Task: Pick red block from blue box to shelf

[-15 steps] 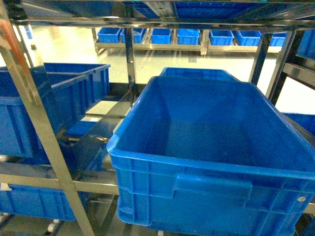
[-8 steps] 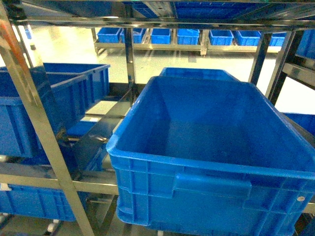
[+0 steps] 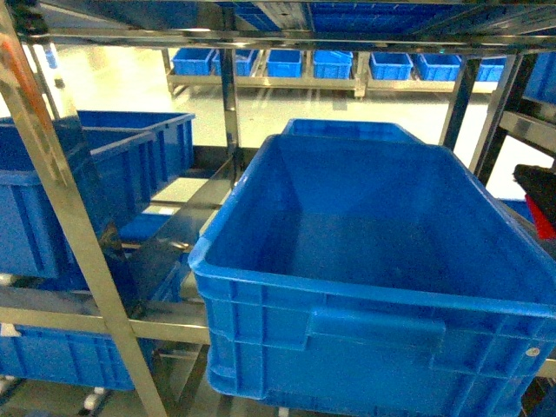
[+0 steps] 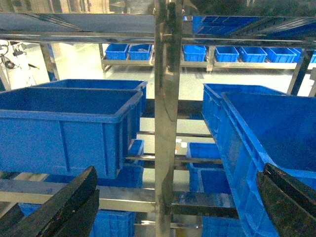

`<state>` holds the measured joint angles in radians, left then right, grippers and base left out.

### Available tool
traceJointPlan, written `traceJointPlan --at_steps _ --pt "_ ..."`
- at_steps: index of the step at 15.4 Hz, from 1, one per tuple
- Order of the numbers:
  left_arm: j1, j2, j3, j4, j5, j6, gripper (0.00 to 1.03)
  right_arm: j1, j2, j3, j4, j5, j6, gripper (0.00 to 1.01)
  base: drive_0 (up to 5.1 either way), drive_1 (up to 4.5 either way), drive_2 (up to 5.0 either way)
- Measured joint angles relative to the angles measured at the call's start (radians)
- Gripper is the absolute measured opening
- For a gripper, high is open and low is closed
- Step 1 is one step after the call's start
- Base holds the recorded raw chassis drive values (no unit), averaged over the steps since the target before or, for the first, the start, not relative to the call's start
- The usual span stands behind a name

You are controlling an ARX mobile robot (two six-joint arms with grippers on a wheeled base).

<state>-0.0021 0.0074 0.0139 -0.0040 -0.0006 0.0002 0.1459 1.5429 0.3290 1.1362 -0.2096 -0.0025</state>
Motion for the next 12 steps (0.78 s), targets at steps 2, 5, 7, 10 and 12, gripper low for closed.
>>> traceJointPlan --at_steps 2,5,7,10,12 --pt "0.000 0.000 0.000 0.000 0.000 0.000 0.98 0.007 0.097 0.051 0.024 0.001 -0.014 0.28 0.0 0.00 0.0" --pt "0.000 0.000 0.000 0.000 0.000 0.000 0.98 0.031 0.153 0.132 0.029 0.002 -0.038 0.28 0.0 0.00 0.0" --pt "0.000 0.000 0.000 0.000 0.000 0.000 0.98 0.022 0.198 0.203 -0.010 -0.001 -0.050 0.28 0.0 0.00 0.0" --pt "0.000 0.000 0.000 0.000 0.000 0.000 0.98 -0.012 0.252 0.290 -0.075 -0.036 -0.058 0.28 0.0 0.00 0.0" --pt "0.000 0.000 0.000 0.000 0.000 0.000 0.98 -0.029 0.281 0.328 -0.108 -0.066 -0.071 0.28 0.0 0.00 0.0"
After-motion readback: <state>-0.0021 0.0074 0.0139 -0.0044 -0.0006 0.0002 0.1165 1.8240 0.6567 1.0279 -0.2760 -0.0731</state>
